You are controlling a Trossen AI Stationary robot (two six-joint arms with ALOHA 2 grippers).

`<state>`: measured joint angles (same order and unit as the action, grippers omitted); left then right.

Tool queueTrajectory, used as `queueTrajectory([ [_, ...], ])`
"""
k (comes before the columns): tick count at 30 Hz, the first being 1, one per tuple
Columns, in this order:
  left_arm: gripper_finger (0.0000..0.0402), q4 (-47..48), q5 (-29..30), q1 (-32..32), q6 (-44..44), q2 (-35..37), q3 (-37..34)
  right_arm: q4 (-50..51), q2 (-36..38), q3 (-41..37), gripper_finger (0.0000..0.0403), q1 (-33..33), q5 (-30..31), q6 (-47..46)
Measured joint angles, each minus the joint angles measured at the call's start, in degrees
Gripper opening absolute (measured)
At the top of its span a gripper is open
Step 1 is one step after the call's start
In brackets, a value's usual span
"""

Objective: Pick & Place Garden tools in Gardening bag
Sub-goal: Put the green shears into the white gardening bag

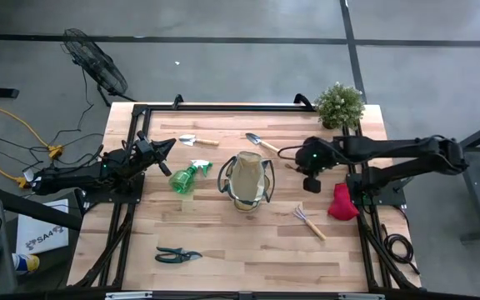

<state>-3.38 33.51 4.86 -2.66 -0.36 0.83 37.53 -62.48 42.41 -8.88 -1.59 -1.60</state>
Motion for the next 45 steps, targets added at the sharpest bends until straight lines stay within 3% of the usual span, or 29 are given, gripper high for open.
queueTrajectory([
  [14,0.0006,0.0,-0.02,0.0,0.0,0.0,0.01,-3.45,7.44,2.47,0.0003,-1.11,4.64,-6.14],
  [26,0.0006,0.0,-0.02,0.0,0.0,0.0,0.0,-3.51,7.52,13.2,0.0003,-2.54,7.64,-2.74],
  [45,0.0006,0.0,-0.02,0.0,-0.02,-0.01,-0.01,-7.58,5.18,21.19,0.0003,-4.47,14.28,-3.16],
])
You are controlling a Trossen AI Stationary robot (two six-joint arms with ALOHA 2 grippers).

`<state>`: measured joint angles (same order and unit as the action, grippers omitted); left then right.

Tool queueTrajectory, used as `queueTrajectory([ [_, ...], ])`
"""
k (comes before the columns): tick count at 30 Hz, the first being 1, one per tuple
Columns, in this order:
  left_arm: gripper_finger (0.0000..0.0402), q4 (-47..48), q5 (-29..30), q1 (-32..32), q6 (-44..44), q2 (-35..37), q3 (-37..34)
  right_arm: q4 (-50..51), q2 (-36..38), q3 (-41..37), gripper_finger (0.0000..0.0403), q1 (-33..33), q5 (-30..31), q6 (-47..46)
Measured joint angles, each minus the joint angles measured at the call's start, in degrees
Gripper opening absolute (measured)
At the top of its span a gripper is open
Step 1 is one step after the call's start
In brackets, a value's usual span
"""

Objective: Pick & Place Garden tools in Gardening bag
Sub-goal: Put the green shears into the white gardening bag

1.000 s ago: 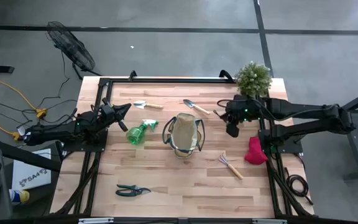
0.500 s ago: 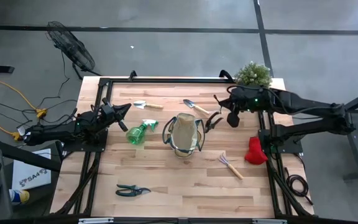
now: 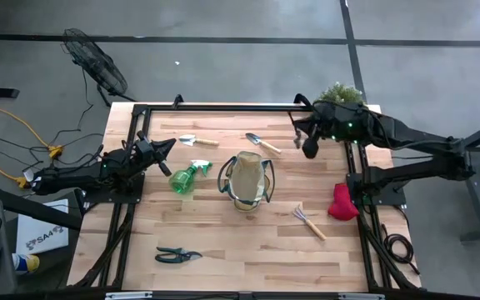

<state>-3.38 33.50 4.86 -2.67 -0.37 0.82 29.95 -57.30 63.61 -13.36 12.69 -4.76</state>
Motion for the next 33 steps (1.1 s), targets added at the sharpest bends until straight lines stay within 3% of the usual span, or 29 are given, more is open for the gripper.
queueTrajectory([
  [9,0.0006,0.0,0.02,0.0,0.02,0.0,0.02,-2.53,-6.85,7.33,0.0003,-3.44,7.43,-2.92],
  [16,0.0006,0.0,0.0,0.0,0.02,-0.01,0.0,-6.74,-13.1,10.85,0.0003,-3.7,9.38,-7.57],
  [24,0.0006,0.0,0.0,0.0,-0.01,0.0,0.02,-9.03,-17.32,13.36,0.0003,-2.37,15.62,-9.94],
  [33,0.0006,0.0,0.02,0.0,-0.01,0.01,0.01,-11.49,-19.58,13.36,0.0003,0.65,17.08,-10.82],
])
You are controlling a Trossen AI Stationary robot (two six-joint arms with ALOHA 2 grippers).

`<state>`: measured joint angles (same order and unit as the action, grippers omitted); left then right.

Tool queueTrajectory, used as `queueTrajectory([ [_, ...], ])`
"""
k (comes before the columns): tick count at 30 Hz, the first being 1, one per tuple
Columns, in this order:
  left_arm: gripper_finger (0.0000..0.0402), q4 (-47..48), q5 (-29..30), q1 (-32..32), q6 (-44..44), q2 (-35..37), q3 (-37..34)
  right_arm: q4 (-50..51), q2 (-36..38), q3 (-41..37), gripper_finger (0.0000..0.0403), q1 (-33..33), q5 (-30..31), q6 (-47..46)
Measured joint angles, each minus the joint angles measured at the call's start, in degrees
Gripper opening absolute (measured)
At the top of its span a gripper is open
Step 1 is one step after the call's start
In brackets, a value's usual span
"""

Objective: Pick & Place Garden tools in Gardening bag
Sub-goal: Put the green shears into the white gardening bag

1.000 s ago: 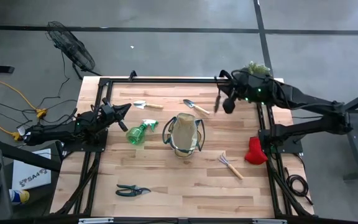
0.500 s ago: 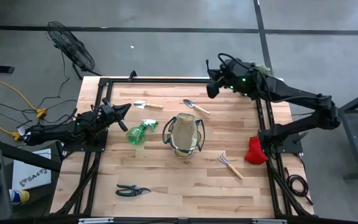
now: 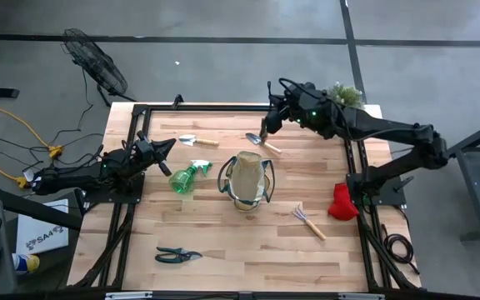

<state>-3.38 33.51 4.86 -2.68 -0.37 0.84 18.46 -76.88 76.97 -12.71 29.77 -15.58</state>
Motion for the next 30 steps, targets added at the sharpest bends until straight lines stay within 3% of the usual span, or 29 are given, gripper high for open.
queueTrajectory([
  [30,0.0006,0.0,-0.01,0.0,0.01,0.0,0.01,-7.17,-4.63,0.0,0.0003,9.06,3.79,-3.88],
])
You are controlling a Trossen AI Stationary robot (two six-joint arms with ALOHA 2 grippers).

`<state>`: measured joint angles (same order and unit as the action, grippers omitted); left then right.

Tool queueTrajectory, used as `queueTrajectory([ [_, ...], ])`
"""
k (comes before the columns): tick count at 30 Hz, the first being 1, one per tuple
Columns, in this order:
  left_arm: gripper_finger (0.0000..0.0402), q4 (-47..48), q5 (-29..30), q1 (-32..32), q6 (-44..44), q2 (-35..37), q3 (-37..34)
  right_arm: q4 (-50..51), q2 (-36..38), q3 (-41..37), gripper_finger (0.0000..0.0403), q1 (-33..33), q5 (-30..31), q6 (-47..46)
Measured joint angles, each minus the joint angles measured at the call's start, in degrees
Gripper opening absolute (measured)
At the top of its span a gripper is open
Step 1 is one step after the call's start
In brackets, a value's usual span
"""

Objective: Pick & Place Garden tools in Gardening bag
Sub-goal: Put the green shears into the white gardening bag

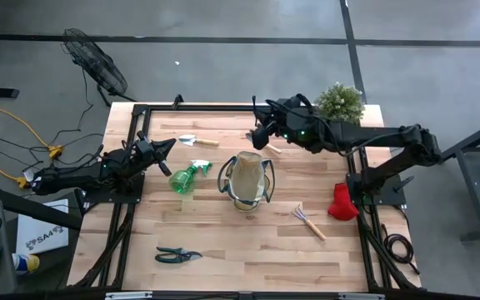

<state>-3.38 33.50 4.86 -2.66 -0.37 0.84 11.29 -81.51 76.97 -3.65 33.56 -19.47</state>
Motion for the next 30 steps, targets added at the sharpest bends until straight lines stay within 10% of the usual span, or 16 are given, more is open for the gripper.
queueTrajectory([
  [30,0.0006,0.0,-0.03,0.0,0.01,-0.02,0.0,0.38,0.04,-0.02,0.0003,8.27,0.83,-2.68],
])
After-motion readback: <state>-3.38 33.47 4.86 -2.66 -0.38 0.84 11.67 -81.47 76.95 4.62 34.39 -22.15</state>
